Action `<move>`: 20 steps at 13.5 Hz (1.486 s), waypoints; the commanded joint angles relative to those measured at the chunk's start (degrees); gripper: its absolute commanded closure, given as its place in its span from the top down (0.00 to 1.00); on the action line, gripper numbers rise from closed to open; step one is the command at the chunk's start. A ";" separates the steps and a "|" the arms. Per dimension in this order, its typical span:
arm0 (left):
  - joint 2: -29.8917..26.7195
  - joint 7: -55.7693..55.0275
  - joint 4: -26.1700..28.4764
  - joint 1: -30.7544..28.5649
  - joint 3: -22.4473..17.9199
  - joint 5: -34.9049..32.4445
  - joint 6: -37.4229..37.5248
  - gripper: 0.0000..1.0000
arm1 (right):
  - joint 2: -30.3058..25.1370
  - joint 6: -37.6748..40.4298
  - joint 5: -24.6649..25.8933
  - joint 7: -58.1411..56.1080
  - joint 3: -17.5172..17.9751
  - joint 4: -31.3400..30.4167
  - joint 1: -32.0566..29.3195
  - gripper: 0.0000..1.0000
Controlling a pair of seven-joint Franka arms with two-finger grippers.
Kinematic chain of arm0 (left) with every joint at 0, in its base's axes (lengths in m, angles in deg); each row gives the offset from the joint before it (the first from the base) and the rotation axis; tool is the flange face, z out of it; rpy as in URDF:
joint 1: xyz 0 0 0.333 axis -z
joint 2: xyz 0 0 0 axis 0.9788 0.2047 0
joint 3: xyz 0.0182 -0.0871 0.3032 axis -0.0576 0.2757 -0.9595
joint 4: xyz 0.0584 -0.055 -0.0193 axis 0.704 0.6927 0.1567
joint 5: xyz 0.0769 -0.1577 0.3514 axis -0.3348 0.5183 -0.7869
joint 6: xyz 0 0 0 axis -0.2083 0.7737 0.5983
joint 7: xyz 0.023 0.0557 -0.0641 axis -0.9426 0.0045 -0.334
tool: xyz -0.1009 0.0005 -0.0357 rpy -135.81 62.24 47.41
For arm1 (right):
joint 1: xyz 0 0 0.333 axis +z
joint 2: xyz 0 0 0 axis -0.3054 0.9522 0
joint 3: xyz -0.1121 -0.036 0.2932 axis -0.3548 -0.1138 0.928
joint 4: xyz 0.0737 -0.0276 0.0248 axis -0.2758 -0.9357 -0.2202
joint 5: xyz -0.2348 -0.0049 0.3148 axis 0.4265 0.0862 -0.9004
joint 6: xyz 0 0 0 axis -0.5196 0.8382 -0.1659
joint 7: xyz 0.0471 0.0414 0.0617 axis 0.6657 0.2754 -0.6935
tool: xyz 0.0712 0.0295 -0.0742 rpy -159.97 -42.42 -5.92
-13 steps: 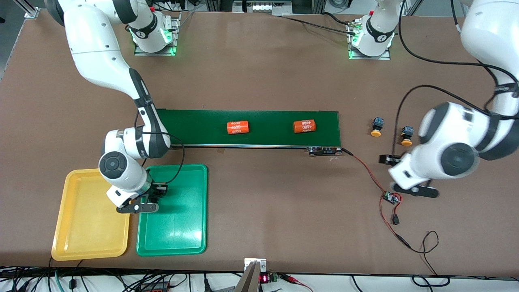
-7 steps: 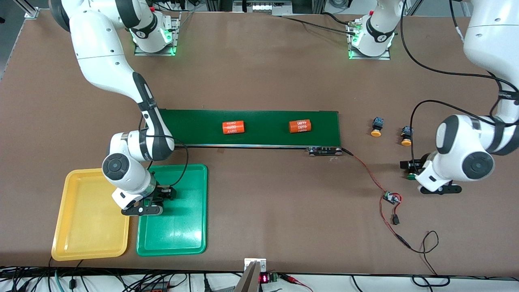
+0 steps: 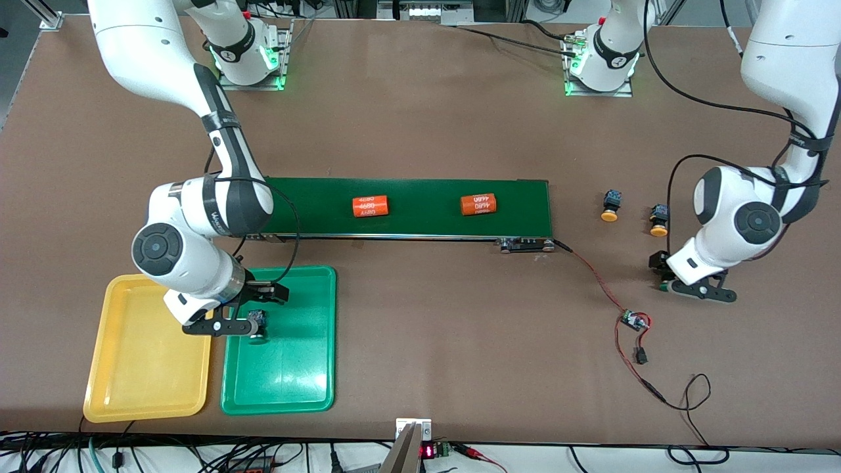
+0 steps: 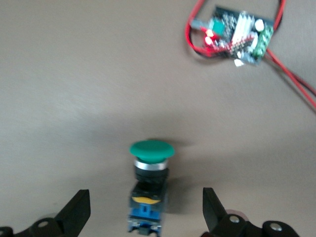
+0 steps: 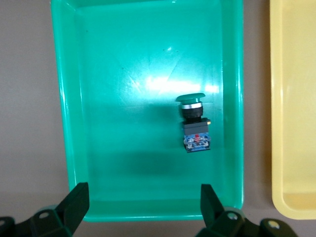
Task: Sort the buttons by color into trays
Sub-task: 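Release the button in the green tray while the left gripper grasps green button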
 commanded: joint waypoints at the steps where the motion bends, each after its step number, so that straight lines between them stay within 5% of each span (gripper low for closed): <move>1: -0.29 2.28 3.42 -0.25 -0.59 1.64 -3.30 0.96 | -2.19 0.62 -0.19 0.61 -1.81 -1.47 -0.08 1.00; 2: -0.29 2.37 3.42 -0.25 -0.59 1.64 -3.12 0.80 | -3.94 3.67 -0.27 0.61 -2.17 -1.30 -0.35 1.00; 3: -0.37 2.20 3.50 -0.34 -0.59 1.64 -1.99 0.48 | -5.87 7.70 -0.27 0.70 -2.43 -1.03 -0.35 1.00; 4: -0.11 2.02 3.33 -0.43 -0.59 1.64 -1.28 0.28 | -8.06 11.31 -0.27 0.78 -3.13 -1.03 -0.17 1.00; 7: -0.81 1.67 2.28 -0.34 -0.51 1.55 -0.23 0.11 | -14.13 18.71 -0.27 0.35 -4.80 -0.07 -0.79 1.00; 9: -1.08 1.84 -2.53 0.09 0.28 1.64 8.43 0.06 | -17.91 20.22 -0.54 -0.27 -7.35 0.20 -2.27 1.00; 13: -1.43 2.02 -10.90 0.71 5.89 8.64 26.38 0.07 | -24.86 30.48 -1.07 -1.05 -3.51 0.20 -12.53 1.00; 16: -2.48 -1.99 -10.73 1.94 14.76 11.91 31.75 0.10 | -27.42 30.95 0.42 -8.24 -1.03 -1.64 -17.22 1.00; 20: -2.75 -23.94 -9.51 2.55 27.15 13.94 32.56 0.10 | -29.79 30.51 5.00 -13.28 -0.86 -4.89 -16.52 1.00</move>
